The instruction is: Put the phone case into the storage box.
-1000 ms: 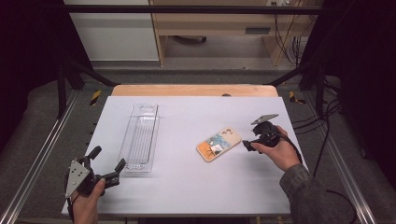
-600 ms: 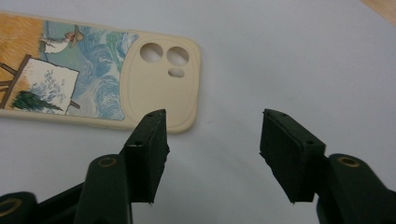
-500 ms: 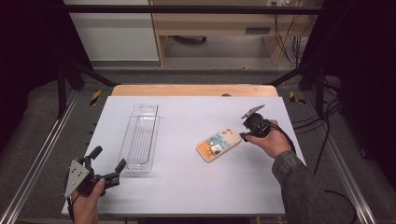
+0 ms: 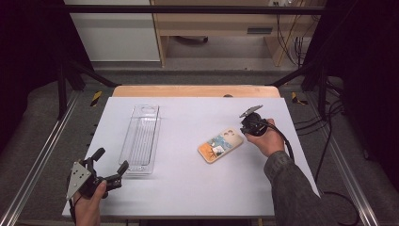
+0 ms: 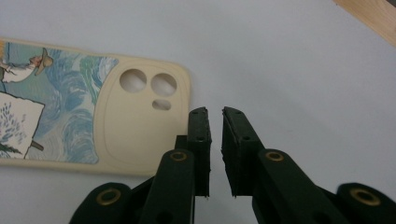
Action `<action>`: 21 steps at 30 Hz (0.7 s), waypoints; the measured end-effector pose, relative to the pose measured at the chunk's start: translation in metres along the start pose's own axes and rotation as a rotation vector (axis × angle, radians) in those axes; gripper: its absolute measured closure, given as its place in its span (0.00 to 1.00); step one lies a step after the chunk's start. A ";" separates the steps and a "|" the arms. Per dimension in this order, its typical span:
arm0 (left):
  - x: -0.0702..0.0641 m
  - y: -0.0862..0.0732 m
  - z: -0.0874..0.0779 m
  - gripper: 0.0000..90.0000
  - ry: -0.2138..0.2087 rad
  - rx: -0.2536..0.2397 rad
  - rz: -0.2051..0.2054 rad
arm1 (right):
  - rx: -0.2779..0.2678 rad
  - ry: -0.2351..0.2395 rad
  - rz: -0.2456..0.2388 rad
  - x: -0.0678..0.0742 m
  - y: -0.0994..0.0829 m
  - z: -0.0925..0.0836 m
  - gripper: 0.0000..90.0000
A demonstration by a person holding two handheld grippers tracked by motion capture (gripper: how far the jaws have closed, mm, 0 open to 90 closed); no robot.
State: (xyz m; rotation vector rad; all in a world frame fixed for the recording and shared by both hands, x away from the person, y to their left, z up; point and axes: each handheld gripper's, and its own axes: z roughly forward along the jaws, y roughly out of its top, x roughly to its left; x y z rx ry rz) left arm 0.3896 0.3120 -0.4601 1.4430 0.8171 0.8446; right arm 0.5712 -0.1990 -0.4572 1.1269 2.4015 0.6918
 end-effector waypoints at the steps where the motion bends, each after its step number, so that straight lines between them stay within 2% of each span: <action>1: 0.000 0.000 0.000 0.02 0.000 -0.002 -0.002 | -0.005 0.002 0.007 0.001 0.001 0.002 0.93; 6: -0.001 0.001 0.000 0.02 -0.005 -0.005 -0.002 | -0.034 0.015 0.022 0.006 0.003 0.016 0.99; 11: 0.000 0.001 0.000 0.02 -0.006 -0.008 -0.007 | -0.050 0.006 0.029 0.006 0.005 0.022 1.00; 12: 0.000 0.001 -0.001 0.02 -0.006 -0.008 -0.007 | -0.059 0.007 0.047 0.004 0.004 0.025 1.00; 15: 0.001 0.001 -0.001 0.02 -0.004 -0.009 -0.009 | -0.065 0.001 0.060 0.002 0.002 0.027 1.00; 16: 0.001 0.001 -0.001 0.02 -0.003 -0.010 -0.011 | -0.067 0.004 0.083 0.000 0.000 0.029 1.00; 21: 0.001 0.002 -0.002 0.02 -0.003 -0.015 -0.015 | -0.055 0.010 0.100 -0.001 -0.001 0.034 1.00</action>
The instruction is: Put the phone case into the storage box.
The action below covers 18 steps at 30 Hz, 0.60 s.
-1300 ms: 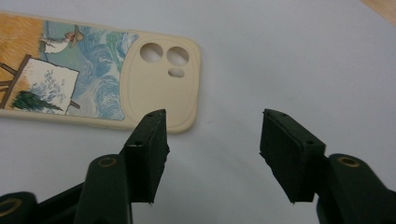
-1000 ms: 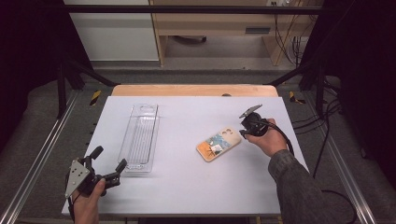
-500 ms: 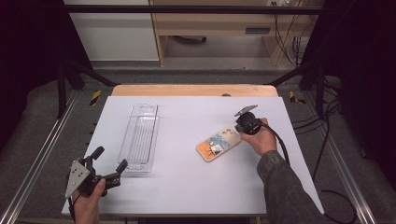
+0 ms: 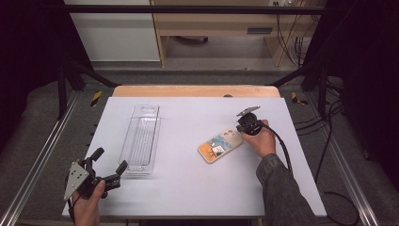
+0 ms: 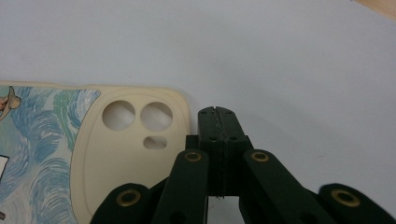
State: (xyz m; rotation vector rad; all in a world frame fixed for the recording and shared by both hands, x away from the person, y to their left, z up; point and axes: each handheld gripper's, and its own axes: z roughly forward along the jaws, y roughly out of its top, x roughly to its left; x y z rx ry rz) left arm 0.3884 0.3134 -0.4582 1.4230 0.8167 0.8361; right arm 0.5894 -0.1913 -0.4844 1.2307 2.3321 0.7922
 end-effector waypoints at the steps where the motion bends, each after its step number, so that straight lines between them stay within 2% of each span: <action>1: 0.000 0.000 0.000 0.02 0.000 0.000 0.000 | 0.000 0.000 0.000 0.000 0.000 0.000 1.00; 8: 0.001 0.001 -0.001 0.02 -0.001 -0.004 -0.002 | 0.020 -0.002 0.002 0.001 -0.001 0.008 1.00; 15: 0.002 0.001 -0.002 0.02 0.000 -0.004 -0.004 | 0.015 0.016 0.004 0.003 0.000 0.013 1.00; 18: 0.002 0.001 -0.002 0.02 0.000 -0.004 -0.005 | 0.007 0.039 0.007 0.006 0.000 0.013 1.00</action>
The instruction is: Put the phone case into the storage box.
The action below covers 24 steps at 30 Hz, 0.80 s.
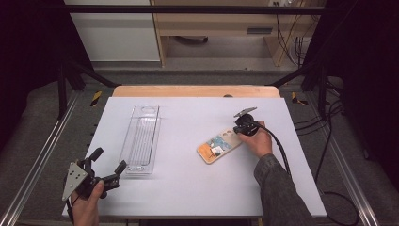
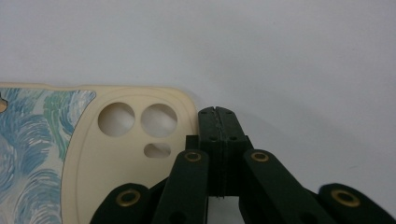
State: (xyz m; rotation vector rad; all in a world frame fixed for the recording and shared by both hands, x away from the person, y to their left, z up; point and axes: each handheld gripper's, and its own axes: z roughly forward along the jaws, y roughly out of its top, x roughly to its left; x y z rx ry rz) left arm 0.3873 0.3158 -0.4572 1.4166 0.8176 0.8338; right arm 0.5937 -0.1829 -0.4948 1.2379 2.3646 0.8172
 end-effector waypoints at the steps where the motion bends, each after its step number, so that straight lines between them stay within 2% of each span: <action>1: 0.000 0.000 0.000 0.02 -0.001 -0.001 0.000 | -0.005 0.007 -0.008 0.002 0.000 0.000 1.00; 3: -0.001 0.000 0.000 0.02 -0.001 -0.002 0.000 | -0.012 0.031 -0.028 0.011 0.001 0.001 1.00; 5: -0.001 0.000 0.000 0.02 -0.002 -0.001 0.001 | -0.011 0.041 -0.035 0.014 0.002 0.001 1.00; 6: 0.000 0.000 0.000 0.02 -0.002 -0.001 0.001 | -0.012 0.061 -0.048 0.021 0.003 0.001 1.00; 7: 0.000 0.000 0.000 0.02 -0.003 0.000 0.000 | -0.012 0.061 -0.048 0.021 0.003 0.001 1.00; 8: 0.000 0.000 0.001 0.02 -0.003 0.002 -0.001 | -0.012 0.075 -0.061 0.028 0.004 0.001 1.00; 9: -0.001 0.000 0.001 0.02 -0.003 0.002 -0.001 | -0.012 0.075 -0.061 0.028 0.004 0.001 1.00; 11: -0.001 0.000 0.001 0.02 -0.006 0.001 0.002 | -0.017 0.095 -0.088 0.039 0.005 0.001 1.00; 14: -0.002 0.001 0.001 0.02 -0.006 0.000 0.003 | -0.019 0.095 -0.093 0.044 0.005 0.000 1.00; 16: -0.003 0.001 0.001 0.02 -0.007 0.001 0.002 | -0.019 0.089 -0.115 0.051 0.005 -0.001 1.00; 24: -0.002 0.002 0.000 0.02 -0.003 -0.002 0.000 | -0.036 0.138 -0.167 0.078 0.004 -0.003 1.00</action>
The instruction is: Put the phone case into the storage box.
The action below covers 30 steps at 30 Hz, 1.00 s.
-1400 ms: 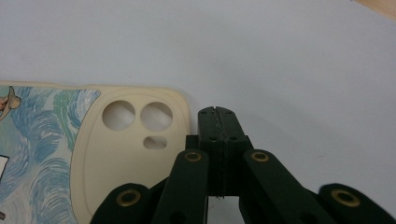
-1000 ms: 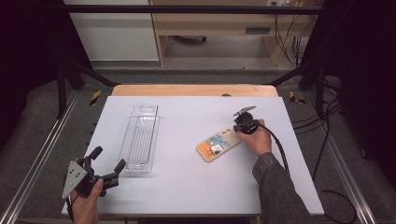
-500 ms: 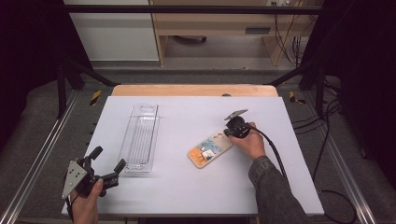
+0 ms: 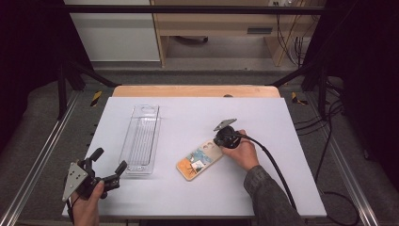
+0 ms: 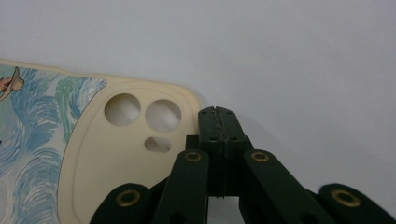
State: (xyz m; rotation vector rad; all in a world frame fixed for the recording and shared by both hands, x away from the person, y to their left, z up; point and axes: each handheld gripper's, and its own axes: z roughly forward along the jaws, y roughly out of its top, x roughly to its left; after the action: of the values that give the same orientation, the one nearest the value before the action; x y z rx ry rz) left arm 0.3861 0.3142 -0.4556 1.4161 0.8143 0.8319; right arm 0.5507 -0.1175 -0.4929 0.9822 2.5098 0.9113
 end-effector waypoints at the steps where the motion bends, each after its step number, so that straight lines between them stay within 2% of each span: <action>1: 0.000 0.000 0.000 0.02 0.001 0.000 -0.001 | -0.001 0.001 -0.012 0.003 0.000 0.000 1.00; 3: 0.000 0.000 0.000 0.02 0.002 -0.002 -0.003 | -0.003 0.014 -0.033 0.010 0.001 -0.001 1.00; 13: 0.000 0.001 0.000 0.02 0.002 -0.004 -0.003 | -0.013 0.055 -0.050 0.027 0.002 0.000 1.00; 21: 0.001 0.001 -0.001 0.02 0.009 -0.004 -0.009 | -0.028 0.069 -0.030 0.030 -0.001 -0.002 1.00; 30: 0.002 0.001 -0.001 0.02 0.012 -0.001 -0.008 | -0.028 0.094 -0.046 0.041 0.001 -0.002 1.00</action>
State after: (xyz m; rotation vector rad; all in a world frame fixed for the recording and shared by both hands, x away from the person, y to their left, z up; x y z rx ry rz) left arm 0.3861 0.3160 -0.4543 1.4071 0.8276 0.8358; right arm 0.5205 -0.0892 -0.4925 0.8893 2.5783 0.9984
